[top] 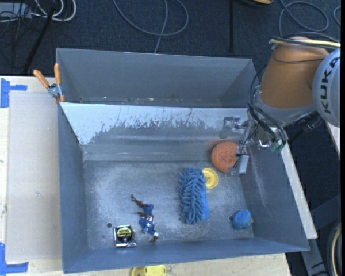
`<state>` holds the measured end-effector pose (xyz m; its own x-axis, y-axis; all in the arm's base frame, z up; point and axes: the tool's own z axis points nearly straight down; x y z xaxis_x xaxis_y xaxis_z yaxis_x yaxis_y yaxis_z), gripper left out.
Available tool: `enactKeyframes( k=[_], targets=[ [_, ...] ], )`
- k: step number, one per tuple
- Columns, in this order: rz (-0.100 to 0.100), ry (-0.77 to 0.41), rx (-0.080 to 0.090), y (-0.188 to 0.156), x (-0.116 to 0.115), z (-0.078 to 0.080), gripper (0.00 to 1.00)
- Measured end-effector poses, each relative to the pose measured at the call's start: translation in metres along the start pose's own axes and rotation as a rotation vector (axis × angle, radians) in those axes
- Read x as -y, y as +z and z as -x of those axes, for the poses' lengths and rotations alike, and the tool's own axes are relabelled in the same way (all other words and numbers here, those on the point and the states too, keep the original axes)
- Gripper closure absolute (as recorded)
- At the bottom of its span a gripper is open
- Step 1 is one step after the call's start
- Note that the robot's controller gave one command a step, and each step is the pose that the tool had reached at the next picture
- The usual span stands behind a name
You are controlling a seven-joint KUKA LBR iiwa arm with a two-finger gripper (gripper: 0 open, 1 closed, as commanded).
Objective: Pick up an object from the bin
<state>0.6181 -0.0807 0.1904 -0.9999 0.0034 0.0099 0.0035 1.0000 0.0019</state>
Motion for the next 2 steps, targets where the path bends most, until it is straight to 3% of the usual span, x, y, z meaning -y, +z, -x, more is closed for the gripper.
enactKeyframes(
  k=[1,2],
  targets=[
    [-0.001,-0.002,0.008,-0.005,0.000,0.002,0.00],
    [0.000,0.117,0.010,0.052,0.030,-0.004,0.00]
  ],
)
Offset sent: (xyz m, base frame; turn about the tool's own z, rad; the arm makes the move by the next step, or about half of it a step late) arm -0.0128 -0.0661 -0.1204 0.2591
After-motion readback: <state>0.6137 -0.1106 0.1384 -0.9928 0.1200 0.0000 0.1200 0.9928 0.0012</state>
